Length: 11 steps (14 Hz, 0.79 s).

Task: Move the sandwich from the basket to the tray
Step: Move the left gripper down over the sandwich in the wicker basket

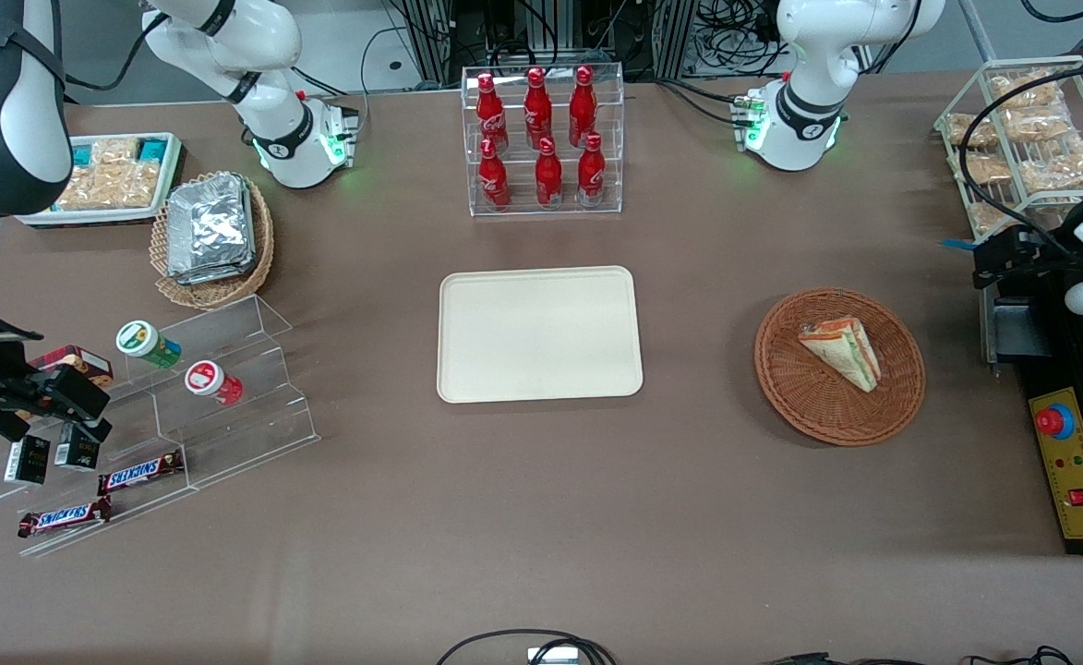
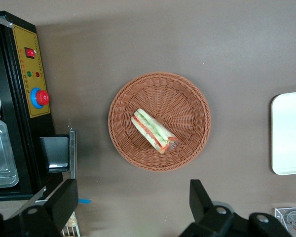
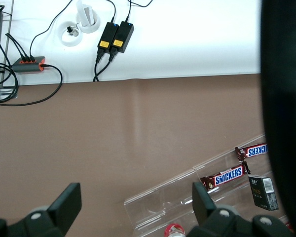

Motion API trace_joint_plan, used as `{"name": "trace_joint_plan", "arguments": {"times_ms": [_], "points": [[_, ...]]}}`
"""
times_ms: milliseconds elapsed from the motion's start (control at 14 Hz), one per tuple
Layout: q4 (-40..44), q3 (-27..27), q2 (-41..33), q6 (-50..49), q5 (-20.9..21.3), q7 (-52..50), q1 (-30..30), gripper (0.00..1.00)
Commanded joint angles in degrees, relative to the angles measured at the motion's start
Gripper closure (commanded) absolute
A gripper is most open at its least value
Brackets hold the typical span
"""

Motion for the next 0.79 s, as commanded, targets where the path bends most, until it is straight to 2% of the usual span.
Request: {"name": "trace_joint_plan", "arguments": {"times_ms": [0, 286, 571, 714], "points": [[0.39, 0.76, 0.14, -0.45, -0.37, 0.89, -1.07, 0.0], [-0.75, 0.67, 0.49, -0.62, -0.2, 0.81, -1.16, 0.0], [-8.74, 0.67, -1.09, 4.02, -0.02, -5.32, -2.3, 0.0], [-15.66, 0.67, -3.01, 9.89, -0.29, -9.11, -2.21, 0.0]]}}
